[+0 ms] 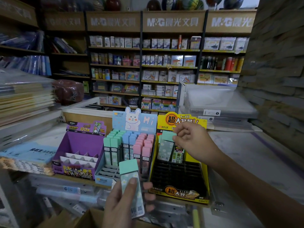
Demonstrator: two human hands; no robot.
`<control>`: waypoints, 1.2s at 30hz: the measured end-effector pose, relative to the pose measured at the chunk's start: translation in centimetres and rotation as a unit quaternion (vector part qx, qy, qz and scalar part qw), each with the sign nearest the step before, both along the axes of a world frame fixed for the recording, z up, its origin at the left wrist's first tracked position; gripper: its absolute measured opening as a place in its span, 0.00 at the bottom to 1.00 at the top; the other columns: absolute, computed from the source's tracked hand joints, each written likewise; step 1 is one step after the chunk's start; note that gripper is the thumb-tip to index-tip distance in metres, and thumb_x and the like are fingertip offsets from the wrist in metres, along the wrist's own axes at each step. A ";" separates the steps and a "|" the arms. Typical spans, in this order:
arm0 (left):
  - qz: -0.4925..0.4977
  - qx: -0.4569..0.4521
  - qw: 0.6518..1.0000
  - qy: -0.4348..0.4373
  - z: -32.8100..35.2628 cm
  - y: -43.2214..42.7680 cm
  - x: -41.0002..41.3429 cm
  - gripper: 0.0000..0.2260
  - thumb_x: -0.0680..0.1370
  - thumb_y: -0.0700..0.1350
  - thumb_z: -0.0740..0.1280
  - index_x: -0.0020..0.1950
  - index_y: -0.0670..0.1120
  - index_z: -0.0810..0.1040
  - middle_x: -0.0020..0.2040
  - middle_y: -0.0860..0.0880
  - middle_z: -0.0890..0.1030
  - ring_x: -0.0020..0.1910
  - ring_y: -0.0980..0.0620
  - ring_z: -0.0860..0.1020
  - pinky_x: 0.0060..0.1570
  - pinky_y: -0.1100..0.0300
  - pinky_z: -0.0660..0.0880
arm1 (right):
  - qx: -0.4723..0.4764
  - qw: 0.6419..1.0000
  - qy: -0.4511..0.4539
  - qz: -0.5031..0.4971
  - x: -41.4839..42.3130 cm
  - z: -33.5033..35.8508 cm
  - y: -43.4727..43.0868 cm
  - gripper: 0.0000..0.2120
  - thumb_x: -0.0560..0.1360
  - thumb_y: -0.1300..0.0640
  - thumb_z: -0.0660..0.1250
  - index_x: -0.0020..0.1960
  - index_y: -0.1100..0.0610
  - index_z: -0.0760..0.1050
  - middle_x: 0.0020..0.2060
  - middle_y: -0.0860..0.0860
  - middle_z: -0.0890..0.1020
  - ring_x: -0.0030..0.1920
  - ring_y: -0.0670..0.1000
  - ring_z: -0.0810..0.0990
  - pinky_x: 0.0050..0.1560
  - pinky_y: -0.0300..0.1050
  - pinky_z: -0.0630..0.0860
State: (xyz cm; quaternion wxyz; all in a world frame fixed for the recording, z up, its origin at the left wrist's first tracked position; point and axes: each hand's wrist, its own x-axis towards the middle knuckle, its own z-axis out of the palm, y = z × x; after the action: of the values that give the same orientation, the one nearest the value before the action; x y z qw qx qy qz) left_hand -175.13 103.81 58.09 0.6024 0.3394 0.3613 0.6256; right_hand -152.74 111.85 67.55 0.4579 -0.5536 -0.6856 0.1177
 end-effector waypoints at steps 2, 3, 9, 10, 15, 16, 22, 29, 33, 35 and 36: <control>0.015 0.003 1.000 0.000 -0.1 0.1 -0.1 0.10 0.72 0.47 0.71 0.49 0.44 0.86 0.40 0.36 0.86 0.30 0.40 0.84 0.26 0.52 0.80 | 0.000 1.000 -0.017 -0.003 -0.1 -0.1 0.0 0.06 0.74 0.63 0.73 0.44 0.53 0.78 0.35 0.51 0.82 0.36 0.52 0.84 0.44 0.57 0.83; 0.019 0.005 1.000 0.001 -0.1 0.1 -0.2 0.10 0.70 0.47 0.71 0.47 0.45 0.87 0.39 0.36 0.85 0.30 0.40 0.84 0.26 0.52 0.81 | 0.000 1.000 -0.024 -0.003 -0.2 -0.1 0.0 0.06 0.74 0.63 0.73 0.44 0.53 0.78 0.35 0.50 0.82 0.36 0.51 0.83 0.44 0.56 0.82; 0.023 0.008 1.000 0.009 -0.5 0.4 -0.5 0.08 0.71 0.46 0.72 0.45 0.44 0.87 0.37 0.36 0.85 0.30 0.41 0.84 0.28 0.52 0.81 | -0.008 0.999 -0.049 0.022 -0.4 0.1 -0.1 0.07 0.75 0.63 0.72 0.46 0.52 0.78 0.36 0.52 0.82 0.37 0.51 0.83 0.43 0.55 0.82; 0.021 0.007 1.000 0.012 -0.5 0.4 -0.6 0.08 0.71 0.45 0.72 0.45 0.44 0.87 0.37 0.36 0.85 0.30 0.42 0.84 0.29 0.52 0.81 | -0.012 0.998 -0.048 0.027 -0.4 0.1 -0.1 0.07 0.75 0.63 0.72 0.46 0.51 0.78 0.36 0.52 0.83 0.36 0.52 0.83 0.43 0.57 0.82; 0.014 0.004 1.000 0.016 -0.8 0.7 -0.6 0.06 0.74 0.43 0.71 0.41 0.44 0.88 0.36 0.38 0.85 0.29 0.43 0.84 0.28 0.53 0.81 | -0.016 0.998 -0.057 0.036 -0.3 -0.3 0.1 0.13 0.76 0.63 0.70 0.48 0.45 0.73 0.34 0.52 0.82 0.34 0.51 0.83 0.42 0.57 0.81; 0.011 0.005 1.000 0.014 -0.9 0.7 -0.6 0.06 0.74 0.43 0.71 0.42 0.43 0.88 0.37 0.38 0.85 0.29 0.43 0.84 0.28 0.54 0.81 | -0.013 0.997 -0.067 0.034 -0.3 -0.4 0.2 0.13 0.77 0.63 0.69 0.48 0.45 0.73 0.34 0.51 0.82 0.34 0.49 0.83 0.41 0.56 0.82; 0.014 0.027 1.000 0.001 -1.1 0.7 -0.6 0.06 0.69 0.43 0.72 0.44 0.44 0.87 0.38 0.35 0.84 0.32 0.41 0.84 0.32 0.53 0.82 | -0.003 0.997 -0.079 0.020 -0.2 -1.4 0.8 0.10 0.77 0.65 0.69 0.45 0.50 0.81 0.35 0.52 0.82 0.34 0.47 0.85 0.39 0.43 0.84; 0.020 0.066 0.997 0.037 -0.9 1.1 -0.8 0.09 0.69 0.43 0.72 0.48 0.42 0.84 0.40 0.36 0.86 0.36 0.42 0.86 0.31 0.57 0.81 | -0.012 0.995 -0.103 0.015 0.2 -1.5 0.9 0.09 0.77 0.63 0.68 0.51 0.52 0.83 0.33 0.55 0.81 0.33 0.47 0.84 0.42 0.51 0.85; 0.009 0.085 0.995 0.059 -0.3 1.5 -0.7 0.08 0.71 0.42 0.72 0.49 0.43 0.84 0.41 0.40 0.87 0.39 0.46 0.87 0.38 0.51 0.82 | -0.034 0.994 -0.104 0.015 0.0 -0.9 0.1 0.11 0.78 0.64 0.67 0.55 0.54 0.83 0.35 0.58 0.82 0.35 0.50 0.84 0.45 0.52 0.84; -0.002 0.113 0.991 0.077 0.4 1.6 -0.6 0.05 0.74 0.40 0.71 0.47 0.46 0.86 0.41 0.43 0.87 0.38 0.50 0.86 0.35 0.58 0.81 | -0.039 0.993 -0.112 0.007 0.0 -0.3 -0.7 0.11 0.77 0.63 0.68 0.57 0.53 0.83 0.35 0.55 0.83 0.33 0.46 0.82 0.41 0.42 0.82; -0.008 0.127 0.988 0.087 0.8 1.8 -0.6 0.06 0.73 0.41 0.71 0.47 0.49 0.86 0.40 0.44 0.87 0.38 0.52 0.86 0.34 0.62 0.80 | -0.037 0.993 -0.108 0.005 0.2 0.0 -1.2 0.12 0.76 0.62 0.69 0.57 0.52 0.83 0.35 0.54 0.83 0.31 0.44 0.79 0.37 0.35 0.78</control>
State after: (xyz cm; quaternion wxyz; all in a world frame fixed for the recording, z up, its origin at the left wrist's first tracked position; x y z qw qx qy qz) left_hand -175.72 105.57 58.91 0.5256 0.4689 0.3272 0.6299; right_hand -152.56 110.69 67.56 0.3595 -0.5762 -0.7291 0.0845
